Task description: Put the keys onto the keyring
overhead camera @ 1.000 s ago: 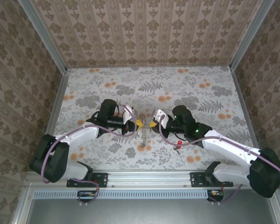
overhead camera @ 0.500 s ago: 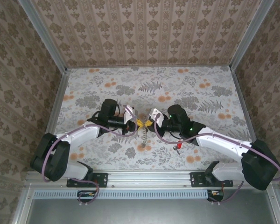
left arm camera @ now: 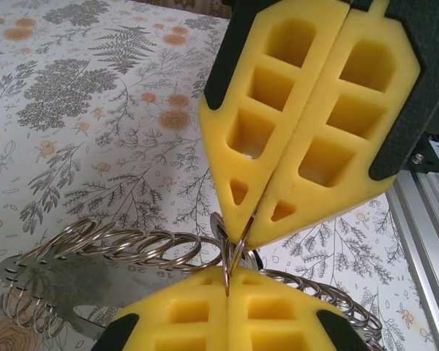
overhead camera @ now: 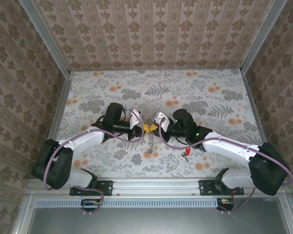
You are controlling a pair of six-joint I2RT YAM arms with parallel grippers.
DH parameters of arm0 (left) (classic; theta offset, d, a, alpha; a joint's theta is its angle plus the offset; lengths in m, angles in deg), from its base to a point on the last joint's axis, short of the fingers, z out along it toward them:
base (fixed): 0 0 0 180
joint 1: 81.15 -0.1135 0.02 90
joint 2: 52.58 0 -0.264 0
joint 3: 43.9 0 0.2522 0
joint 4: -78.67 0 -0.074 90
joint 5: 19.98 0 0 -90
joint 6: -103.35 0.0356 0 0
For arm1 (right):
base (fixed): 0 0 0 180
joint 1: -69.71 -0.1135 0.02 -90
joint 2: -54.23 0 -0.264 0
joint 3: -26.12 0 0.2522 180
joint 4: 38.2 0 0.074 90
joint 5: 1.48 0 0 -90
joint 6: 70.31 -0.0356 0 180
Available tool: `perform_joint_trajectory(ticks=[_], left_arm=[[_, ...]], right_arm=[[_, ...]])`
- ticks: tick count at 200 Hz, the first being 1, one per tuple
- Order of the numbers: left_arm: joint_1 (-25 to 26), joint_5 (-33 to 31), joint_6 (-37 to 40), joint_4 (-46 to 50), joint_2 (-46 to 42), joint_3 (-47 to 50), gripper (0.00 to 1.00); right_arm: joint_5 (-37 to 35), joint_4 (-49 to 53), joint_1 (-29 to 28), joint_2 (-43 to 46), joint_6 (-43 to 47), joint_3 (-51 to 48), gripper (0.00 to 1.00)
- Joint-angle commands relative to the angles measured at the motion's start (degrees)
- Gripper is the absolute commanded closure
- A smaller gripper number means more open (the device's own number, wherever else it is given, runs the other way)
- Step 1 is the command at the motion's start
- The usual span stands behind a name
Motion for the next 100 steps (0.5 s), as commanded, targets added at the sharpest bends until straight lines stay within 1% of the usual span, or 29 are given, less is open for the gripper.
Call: perform_joint_trajectory(ticks=[1,77,100], left_arm=[[0.5,2.2,2.0,0.1,0.1,-2.2,1.00],[0.6,1.1,2.6,0.5,-0.3,-1.9,1.00],[0.7,0.9,2.8,0.4,-0.4,-1.8,1.00]], right_arm=[[-5.0,-2.3,-0.4,-0.4,-1.0,1.1,1.00],[-11.3,0.8,-0.4,-0.4,-6.1,1.9,1.00],[-12.0,1.7,-0.4,-0.1,-7.5,1.7,1.00]])
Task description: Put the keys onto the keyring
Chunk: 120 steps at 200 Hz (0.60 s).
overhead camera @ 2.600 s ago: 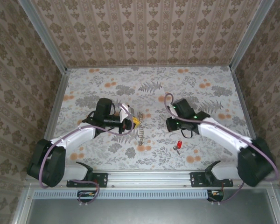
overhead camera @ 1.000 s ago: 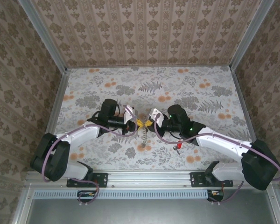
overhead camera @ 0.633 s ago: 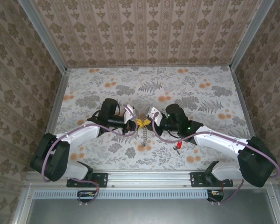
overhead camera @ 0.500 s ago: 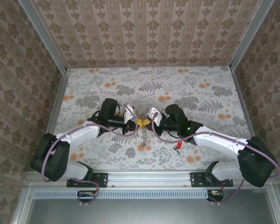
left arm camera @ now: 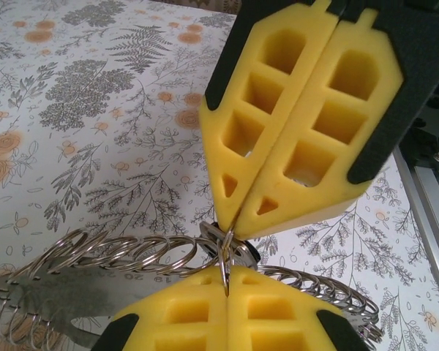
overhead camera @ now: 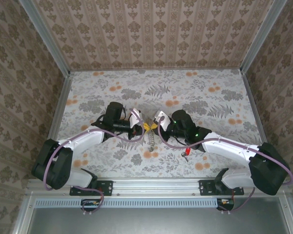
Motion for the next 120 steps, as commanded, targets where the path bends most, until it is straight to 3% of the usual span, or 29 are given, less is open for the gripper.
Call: perform_joint_trajectory(ticks=[1,92,120], left_arm=[[0.7,3.1,1.8,0.3,-0.3,-1.1,1.00],[0.8,2.3,1.4,-1.5,-0.2,-0.3,1.00],[0.8,2.6,1.6,-1.9,0.6,-0.4,1.00]], right_arm=[[-5.3,0.8,0.3,-0.1,-3.0,1.8,1.00],[-5.8,4.1,0.6,-0.1,-7.8,1.5,1.00],[-5.9,5.1,0.5,-0.3,-8.2,1.4,0.94]])
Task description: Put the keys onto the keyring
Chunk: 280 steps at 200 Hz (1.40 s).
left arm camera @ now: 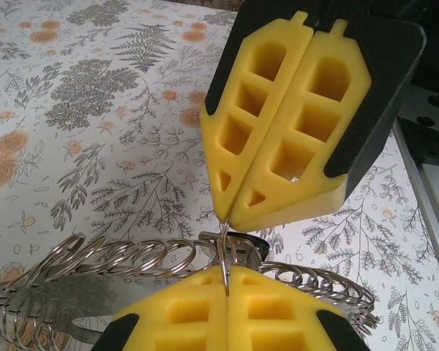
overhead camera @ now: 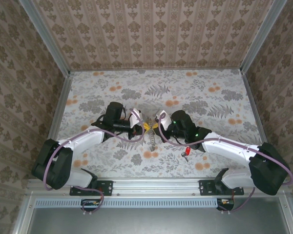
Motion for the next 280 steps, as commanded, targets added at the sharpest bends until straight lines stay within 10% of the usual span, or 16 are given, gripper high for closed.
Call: perform_joint_trajectory(ticks=[1,123,203,280], left_arm=[[0.8,3.4,1.1,-1.7,0.6,-0.5,1.00],[2.3,3.7,2.9,-2.6,4.1,-2.1,1.00],[3.3,3.1,5.4,-2.3,4.9,-2.9,1.00],[3.5,3.6,6.5,-1.5,4.7,-3.4,1.00]], right_arm=[[-4.1,3.2,0.5,-0.3,-1.6,1.3,0.94],[-7.3,3.8,0.9,3.9,1.7,-4.0,0.70],[11.6,4.7,5.1,11.1,14.6,-6.2,0.61],[14.2,6.0,4.9,3.6,20.1,0.7,0.66]])
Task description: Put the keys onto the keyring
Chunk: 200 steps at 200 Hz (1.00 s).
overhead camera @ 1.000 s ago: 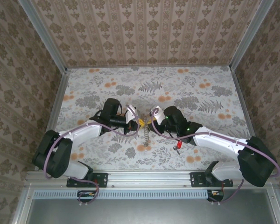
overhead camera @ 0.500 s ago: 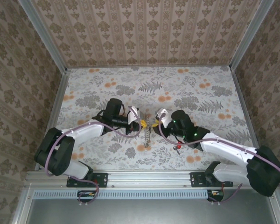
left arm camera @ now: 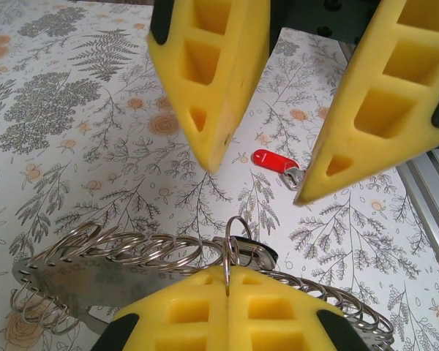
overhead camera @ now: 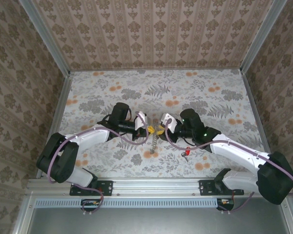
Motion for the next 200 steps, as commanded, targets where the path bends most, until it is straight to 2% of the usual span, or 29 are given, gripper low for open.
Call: perform_joint_trajectory(ticks=[1,57,137,162,173,200], left_arm=[[0.2,2.1,1.9,0.2,0.0,-1.8,1.00],[0.3,2.2,2.2,0.3,-0.5,-1.7,1.00],[0.4,2.1,3.1,1.0,-1.1,-1.7,1.00],[0.4,1.8,3.5,1.8,-1.4,-1.9,1.00],[0.4,1.8,3.7,2.1,-1.5,-2.0,1.00],[0.4,1.8,3.6,2.3,-1.7,-2.1,1.00]], right_arm=[[3.1,0.0,0.0,-2.1,3.5,2.1,0.66],[2.3,2.4,0.0,-4.4,8.9,3.7,0.68],[2.4,1.1,0.4,-7.1,10.8,4.6,0.70],[3.0,1.3,0.7,-8.0,10.9,5.0,0.75],[3.5,1.7,0.8,-8.3,11.2,5.1,0.80],[3.8,2.2,1.2,-8.6,11.6,5.0,0.83]])
